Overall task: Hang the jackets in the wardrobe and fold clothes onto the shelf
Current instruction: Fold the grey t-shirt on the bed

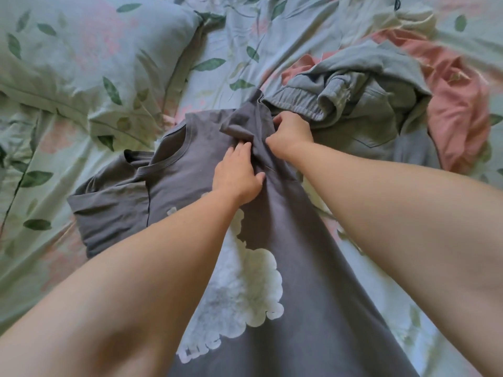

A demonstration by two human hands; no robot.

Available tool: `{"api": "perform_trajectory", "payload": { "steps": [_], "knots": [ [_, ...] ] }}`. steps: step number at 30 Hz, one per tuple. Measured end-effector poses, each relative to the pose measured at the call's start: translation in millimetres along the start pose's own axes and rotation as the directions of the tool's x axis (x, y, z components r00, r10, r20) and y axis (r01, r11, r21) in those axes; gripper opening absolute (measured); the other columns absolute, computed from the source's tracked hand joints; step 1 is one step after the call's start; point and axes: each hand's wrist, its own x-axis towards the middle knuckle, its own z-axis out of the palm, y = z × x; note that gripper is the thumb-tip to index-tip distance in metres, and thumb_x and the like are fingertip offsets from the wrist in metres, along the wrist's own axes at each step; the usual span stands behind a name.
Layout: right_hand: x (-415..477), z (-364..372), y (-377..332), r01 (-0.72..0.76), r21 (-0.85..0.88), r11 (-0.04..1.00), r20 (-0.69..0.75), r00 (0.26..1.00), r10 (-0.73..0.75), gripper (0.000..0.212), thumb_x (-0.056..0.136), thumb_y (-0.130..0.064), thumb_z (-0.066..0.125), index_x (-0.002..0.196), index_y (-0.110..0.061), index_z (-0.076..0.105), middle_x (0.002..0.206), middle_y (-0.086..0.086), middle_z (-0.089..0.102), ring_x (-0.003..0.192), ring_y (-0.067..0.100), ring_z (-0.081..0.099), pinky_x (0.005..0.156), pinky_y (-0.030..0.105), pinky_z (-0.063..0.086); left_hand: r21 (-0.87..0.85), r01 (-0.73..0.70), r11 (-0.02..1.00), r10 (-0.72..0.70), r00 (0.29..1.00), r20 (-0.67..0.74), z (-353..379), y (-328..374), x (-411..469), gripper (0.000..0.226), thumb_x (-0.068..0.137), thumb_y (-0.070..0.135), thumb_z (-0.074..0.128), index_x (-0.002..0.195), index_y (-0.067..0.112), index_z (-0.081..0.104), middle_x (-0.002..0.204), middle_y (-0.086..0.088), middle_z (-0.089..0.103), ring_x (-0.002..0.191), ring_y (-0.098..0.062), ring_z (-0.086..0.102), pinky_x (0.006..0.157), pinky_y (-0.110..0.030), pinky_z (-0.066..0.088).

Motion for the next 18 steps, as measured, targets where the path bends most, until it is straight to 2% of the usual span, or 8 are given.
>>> {"api": "perform_trajectory", "payload": {
  "steps": [2, 4, 6, 9, 11, 13, 15, 18],
  "knots": [
    [-3.5, 0.2, -0.4, -0.113, 0.247, 0.963, 0.042, 0.994, 0.106, 0.017, 0.082, -0.012, 0.060, 0.095, -0.012, 0.070, 0.090, 0.008, 0.069, 0.087, 0.028, 0.064, 0.068, 0.026, 0.047, 0.015, -0.004, 1.000, 0.004, 1.000, 0.004, -0.5, -0.9, 0.6, 0.066, 0.085, 0.046, 0.067, 0.140, 0.019, 0.043, 0.145, -0.001, 0.048, 0.136, -0.026, 0.041, 0.105, -0.048, 0.044],
    [-13.8, -6.6, -1.2, -0.263, 0.513, 0.817, 0.131, 0.965, 0.229, 0.007, 0.079, -0.006, 0.058, 0.084, -0.009, 0.062, 0.073, 0.010, 0.059, 0.071, 0.026, 0.057, 0.057, 0.027, 0.042, 0.053, -0.014, 0.999, 0.013, 1.000, 0.013, 0.4, -2.4, 2.1, 0.071, 0.084, 0.051, 0.068, 0.141, 0.018, 0.041, 0.146, -0.002, 0.047, 0.138, -0.027, 0.039, 0.107, -0.048, 0.044],
    [-23.8, -17.0, 2.5, -0.323, 0.644, 0.693, 0.196, 0.946, 0.258, 0.011, 0.071, -0.009, 0.060, 0.081, -0.013, 0.059, 0.076, 0.011, 0.057, 0.071, 0.026, 0.054, 0.063, 0.031, 0.044, 0.078, -0.029, 0.997, 0.028, 0.999, 0.025, 2.2, -1.9, 5.7, 0.084, 0.083, 0.057, 0.067, 0.150, 0.017, 0.035, 0.152, -0.005, 0.043, 0.143, -0.028, 0.035, 0.112, -0.048, 0.040],
    [-29.2, -31.1, 6.7, -0.262, 0.705, 0.659, 0.202, 0.965, 0.169, 0.021, 0.059, -0.014, 0.068, 0.079, -0.017, 0.062, 0.083, 0.008, 0.062, 0.080, 0.026, 0.058, 0.073, 0.036, 0.047, 0.058, -0.071, 0.996, 0.068, 0.997, 0.040, 4.1, 6.1, 16.0, 0.099, 0.079, 0.065, 0.064, 0.157, 0.019, 0.025, 0.161, -0.008, 0.032, 0.150, -0.028, 0.026, 0.117, -0.049, 0.034],
    [-26.6, -40.3, 6.6, -0.217, 0.724, 0.655, 0.182, 0.976, 0.122, 0.022, 0.066, -0.010, 0.074, 0.083, -0.017, 0.063, 0.084, 0.007, 0.066, 0.081, 0.023, 0.062, 0.072, 0.034, 0.049, 0.028, -0.097, 0.995, 0.096, 0.995, 0.039, 5.0, 13.6, 24.9, 0.104, 0.074, 0.070, 0.061, 0.156, 0.017, 0.026, 0.159, -0.008, 0.034, 0.149, -0.028, 0.027, 0.115, -0.050, 0.036],
    [-20.9, -47.7, 7.6, -0.150, 0.707, 0.691, 0.147, 0.987, 0.064, 0.029, 0.069, -0.010, 0.079, 0.095, -0.014, 0.069, 0.094, 0.009, 0.072, 0.088, 0.024, 0.067, 0.077, 0.035, 0.052, 0.000, -0.103, 0.995, 0.103, 0.994, 0.031, 5.9, 17.0, 33.1, 0.111, 0.069, 0.074, 0.063, 0.156, 0.016, 0.025, 0.159, -0.007, 0.033, 0.149, -0.028, 0.026, 0.114, -0.051, 0.036],
    [-17.3, -52.9, 9.1, -0.096, 0.681, 0.726, 0.105, 0.994, 0.032, 0.039, 0.070, -0.011, 0.082, 0.106, -0.011, 0.069, 0.099, 0.008, 0.073, 0.089, 0.021, 0.068, 0.079, 0.034, 0.053, -0.013, -0.098, 0.995, 0.099, 0.995, 0.031, 6.2, 14.7, 38.8, 0.121, 0.066, 0.076, 0.069, 0.158, 0.014, 0.021, 0.164, -0.009, 0.024, 0.152, -0.027, 0.021, 0.118, -0.050, 0.032],
    [-16.2, -51.7, 8.4, 0.028, 0.629, 0.776, 0.007, 0.999, -0.042, 0.023, 0.067, -0.015, 0.079, 0.079, -0.002, 0.064, 0.075, 0.013, 0.062, 0.069, 0.021, 0.060, 0.068, 0.036, 0.050, -0.029, -0.064, 0.998, 0.065, 0.996, 0.055, 3.7, 7.5, 43.0, 0.138, 0.061, 0.075, 0.078, 0.162, 0.016, 0.005, 0.170, -0.008, 0.002, 0.156, -0.022, 0.008, 0.125, -0.044, 0.019]
  ]
}}
